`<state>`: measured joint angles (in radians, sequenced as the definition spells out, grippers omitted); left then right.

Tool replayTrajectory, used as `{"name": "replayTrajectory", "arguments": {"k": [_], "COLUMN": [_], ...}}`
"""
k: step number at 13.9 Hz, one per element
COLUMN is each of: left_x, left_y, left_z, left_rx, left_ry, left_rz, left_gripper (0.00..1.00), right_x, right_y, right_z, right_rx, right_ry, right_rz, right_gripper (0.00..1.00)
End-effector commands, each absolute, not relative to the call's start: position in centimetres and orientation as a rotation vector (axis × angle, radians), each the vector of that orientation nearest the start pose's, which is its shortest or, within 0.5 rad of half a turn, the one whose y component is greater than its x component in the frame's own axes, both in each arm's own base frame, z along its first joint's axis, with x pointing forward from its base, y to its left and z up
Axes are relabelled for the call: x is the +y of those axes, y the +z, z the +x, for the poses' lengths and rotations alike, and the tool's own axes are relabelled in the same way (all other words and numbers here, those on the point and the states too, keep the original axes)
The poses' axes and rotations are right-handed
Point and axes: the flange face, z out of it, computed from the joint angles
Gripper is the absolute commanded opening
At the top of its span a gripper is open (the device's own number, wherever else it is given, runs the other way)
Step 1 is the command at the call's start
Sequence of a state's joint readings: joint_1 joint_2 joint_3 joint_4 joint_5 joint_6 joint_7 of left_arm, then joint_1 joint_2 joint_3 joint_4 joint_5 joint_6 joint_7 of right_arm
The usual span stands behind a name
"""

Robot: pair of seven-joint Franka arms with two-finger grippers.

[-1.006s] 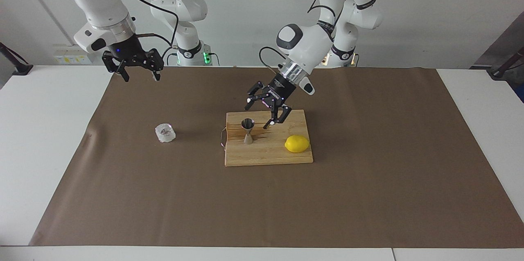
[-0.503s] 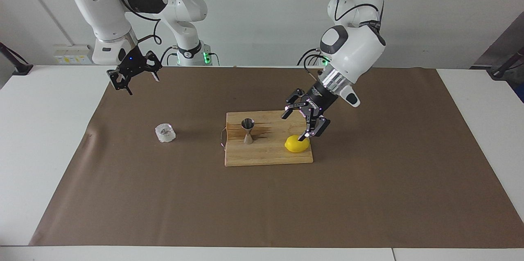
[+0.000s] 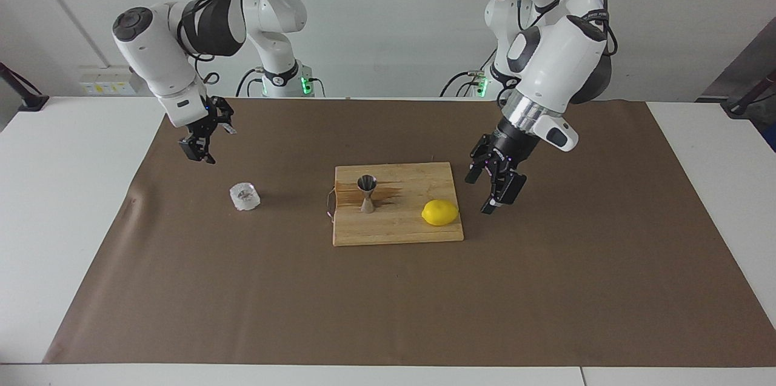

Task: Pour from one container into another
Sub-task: 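Release the jigger on the board while the right gripper reaches the glass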

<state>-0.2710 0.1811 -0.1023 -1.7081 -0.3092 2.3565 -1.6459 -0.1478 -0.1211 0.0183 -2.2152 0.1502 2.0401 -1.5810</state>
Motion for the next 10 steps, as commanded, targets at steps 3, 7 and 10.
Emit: {"name": "replayTrajectory", "arguments": {"k": [3, 7, 10], "left_x": [-19.9, -17.6, -12.2], "left_y": [52.5, 51.7, 51.1], "left_z": [61.3, 60.5, 61.0], "left_rx": [1.211, 0.619, 0.378], "left_ry": [0.134, 0.245, 0.248], "left_rz": [2.479, 2.893, 2.975], "left_gripper": [1.00, 1.00, 1.00], "right_x": [-9.3, -9.8, -9.8], "right_y": [35.0, 31.9, 30.5], "right_z": [51.5, 52.2, 52.5], "right_rx": [-2.089, -2.119, -2.093], "right_ry": [-0.310, -0.402, -0.439], "right_rz": [-2.060, -1.987, -1.982], "right_gripper": [1.00, 1.00, 1.00]}}
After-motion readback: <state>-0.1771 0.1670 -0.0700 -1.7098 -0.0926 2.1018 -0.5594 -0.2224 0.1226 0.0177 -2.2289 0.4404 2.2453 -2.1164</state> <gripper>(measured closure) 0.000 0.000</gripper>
